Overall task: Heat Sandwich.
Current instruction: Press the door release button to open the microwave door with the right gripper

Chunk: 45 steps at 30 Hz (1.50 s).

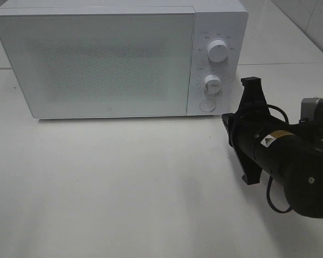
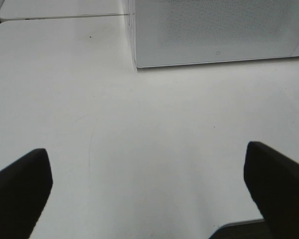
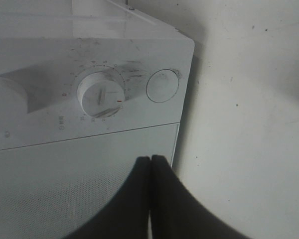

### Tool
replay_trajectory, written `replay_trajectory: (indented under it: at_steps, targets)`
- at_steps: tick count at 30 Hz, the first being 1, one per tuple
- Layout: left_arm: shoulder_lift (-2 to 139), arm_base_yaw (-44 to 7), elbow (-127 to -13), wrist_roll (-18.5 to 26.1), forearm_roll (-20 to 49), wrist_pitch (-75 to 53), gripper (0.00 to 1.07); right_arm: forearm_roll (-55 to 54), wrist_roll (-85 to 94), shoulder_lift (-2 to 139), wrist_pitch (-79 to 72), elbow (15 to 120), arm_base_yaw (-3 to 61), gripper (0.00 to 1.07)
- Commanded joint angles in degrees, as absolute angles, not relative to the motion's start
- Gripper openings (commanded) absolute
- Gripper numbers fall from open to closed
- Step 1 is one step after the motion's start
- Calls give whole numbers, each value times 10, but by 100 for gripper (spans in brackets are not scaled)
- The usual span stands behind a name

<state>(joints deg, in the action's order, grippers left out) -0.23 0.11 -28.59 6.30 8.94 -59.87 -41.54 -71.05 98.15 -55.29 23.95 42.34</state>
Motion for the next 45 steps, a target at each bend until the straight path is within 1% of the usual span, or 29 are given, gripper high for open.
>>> replay_trajectory:
  at_steps: [1, 15, 31, 45]
  targets:
    - [-18, -2, -284, 60, 90, -595, 101, -377, -729, 1001, -537, 264, 405, 0]
    - [-18, -2, -284, 60, 90, -595, 101, -334, -737, 1086, -513, 347, 356, 1]
    - [-18, -2, -284, 60, 90, -595, 101, -321, -741, 1162, -474, 451, 313, 0]
    - [-18, -2, -284, 60, 90, -595, 101, -328, -744, 1191, -473, 478, 293, 0]
